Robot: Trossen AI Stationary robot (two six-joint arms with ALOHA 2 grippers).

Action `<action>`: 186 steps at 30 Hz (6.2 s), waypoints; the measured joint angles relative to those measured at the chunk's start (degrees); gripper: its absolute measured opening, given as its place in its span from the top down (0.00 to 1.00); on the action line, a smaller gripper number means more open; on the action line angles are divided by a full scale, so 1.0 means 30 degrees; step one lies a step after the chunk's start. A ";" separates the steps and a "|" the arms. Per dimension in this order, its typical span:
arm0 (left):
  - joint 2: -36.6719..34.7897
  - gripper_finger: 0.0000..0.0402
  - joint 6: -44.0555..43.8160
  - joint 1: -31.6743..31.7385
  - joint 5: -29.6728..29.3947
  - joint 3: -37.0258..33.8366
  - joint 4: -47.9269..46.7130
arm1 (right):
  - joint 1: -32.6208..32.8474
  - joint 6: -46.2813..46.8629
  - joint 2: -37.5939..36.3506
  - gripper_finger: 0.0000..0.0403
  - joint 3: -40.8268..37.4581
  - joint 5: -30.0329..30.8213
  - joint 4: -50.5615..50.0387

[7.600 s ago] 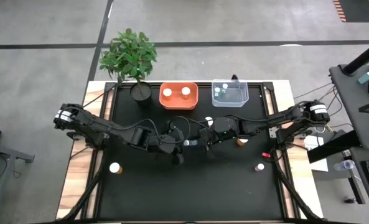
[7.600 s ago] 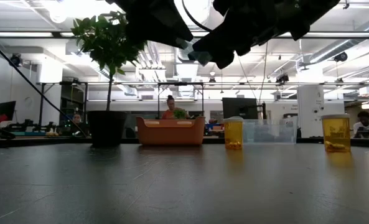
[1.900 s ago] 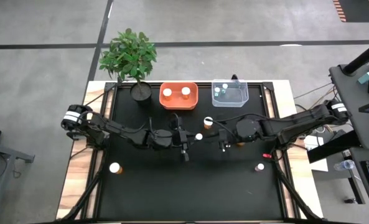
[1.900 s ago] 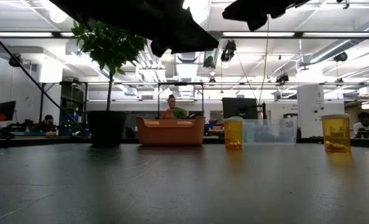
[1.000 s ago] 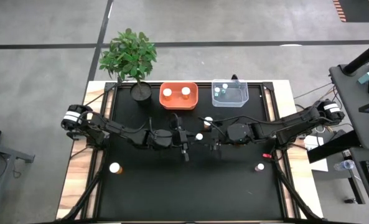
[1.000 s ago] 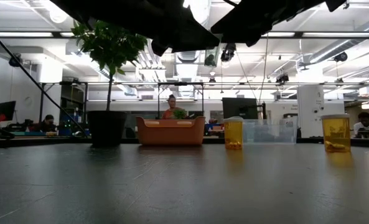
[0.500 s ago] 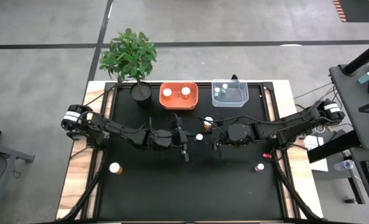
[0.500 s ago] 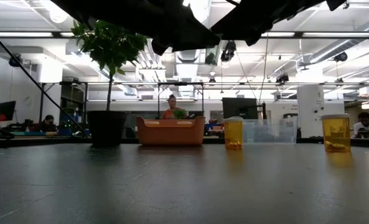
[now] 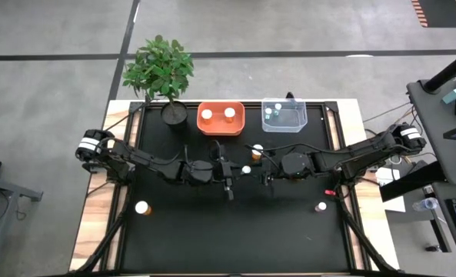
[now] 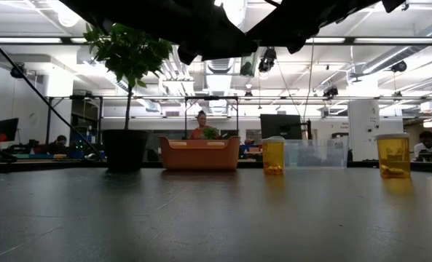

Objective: Pick and place medicine bottles into bin by pill shape (circle, oval)
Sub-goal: Put the blue pill bottle into the transparent bin, then put the orange pill bottle into the orange bin

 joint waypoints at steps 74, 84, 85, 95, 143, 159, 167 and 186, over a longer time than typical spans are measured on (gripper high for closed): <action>-0.2506 0.50 0.0131 0.0051 -0.1003 -0.0153 -0.4641 | -1.9220 0.5717 -0.1625 0.71 -0.7650 0.0663 0.2404; -0.2506 0.50 0.0131 0.0051 -0.1026 -0.0160 -0.4612 | -1.9205 0.5513 -0.1637 0.66 -0.8858 0.0740 0.3463; -0.2506 0.50 0.0131 0.0051 -0.1027 -0.0160 -0.4612 | -1.9212 0.5501 -0.1639 0.64 -0.8882 0.0747 0.3434; -0.2506 0.50 0.0125 0.0051 -0.1027 -0.0160 -0.4577 | -1.9205 0.5351 -0.1610 0.47 -0.8306 0.0495 0.3121; -0.2791 0.50 -1.8131 -0.0226 0.5894 0.1602 -1.9108 | -0.8400 0.0815 -0.8036 0.47 -0.5748 -0.2506 -0.1188; -0.5869 0.50 -2.7937 -0.6872 1.1688 0.1749 -3.1471 | -0.8408 0.0493 -0.8000 0.47 -0.5807 -0.2504 -0.1195; -0.7507 0.50 -3.1655 -0.8357 0.9855 0.0903 -3.2164 | -0.8408 0.0735 -0.8000 0.47 -0.5821 -0.2506 -0.1195; -0.8298 0.50 -3.3580 -0.9534 1.0331 -0.1144 -3.2226 | -0.8371 0.0842 -0.8000 0.47 -0.5827 -0.2506 -0.1184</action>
